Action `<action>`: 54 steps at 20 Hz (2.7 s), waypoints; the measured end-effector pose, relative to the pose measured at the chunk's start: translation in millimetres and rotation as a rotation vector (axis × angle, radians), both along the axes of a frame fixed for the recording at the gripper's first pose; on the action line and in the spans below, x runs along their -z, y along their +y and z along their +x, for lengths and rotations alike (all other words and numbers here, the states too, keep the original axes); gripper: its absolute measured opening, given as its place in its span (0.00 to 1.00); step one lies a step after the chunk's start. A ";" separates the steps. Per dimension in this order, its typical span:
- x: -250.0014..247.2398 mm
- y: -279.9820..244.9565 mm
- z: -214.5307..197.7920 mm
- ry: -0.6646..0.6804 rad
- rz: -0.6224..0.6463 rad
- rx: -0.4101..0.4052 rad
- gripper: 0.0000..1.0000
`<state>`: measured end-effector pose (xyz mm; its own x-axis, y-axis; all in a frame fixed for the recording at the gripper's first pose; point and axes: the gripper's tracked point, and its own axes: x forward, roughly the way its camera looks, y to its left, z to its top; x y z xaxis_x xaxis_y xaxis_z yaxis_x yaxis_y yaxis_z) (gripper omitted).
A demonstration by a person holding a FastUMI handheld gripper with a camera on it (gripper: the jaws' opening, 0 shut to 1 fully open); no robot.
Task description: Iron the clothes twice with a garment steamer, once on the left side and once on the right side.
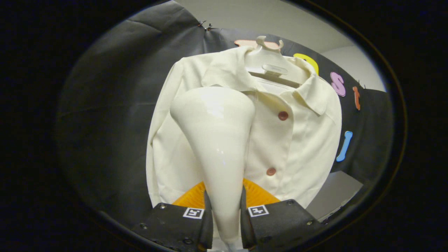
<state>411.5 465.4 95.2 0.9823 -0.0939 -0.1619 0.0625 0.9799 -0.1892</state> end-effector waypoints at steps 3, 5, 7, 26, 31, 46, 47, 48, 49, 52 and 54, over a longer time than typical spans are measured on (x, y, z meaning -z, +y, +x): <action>21.6 -6.6 0.6 0.033 -0.072 0.005 0.31; 40.4 -10.9 -1.6 0.067 -0.084 0.002 0.31; 64.3 -17.6 -4.0 0.103 -0.074 0.018 0.32; 263.6 -30.1 -26.6 0.369 -0.163 0.109 0.32; 301.8 -25.3 -33.3 0.436 -0.160 0.104 0.32; 305.8 -42.8 -113.1 0.435 -0.137 0.037 0.32; 296.6 -46.8 -124.5 0.423 -0.134 0.032 0.32; 289.3 -51.3 -136.7 0.412 -0.131 0.025 0.32; 280.4 -55.0 -149.2 0.402 -0.121 0.019 0.32; 253.2 -70.4 -185.2 0.364 -0.113 0.003 0.32; 231.4 -79.8 -205.8 0.332 -0.087 -0.014 0.32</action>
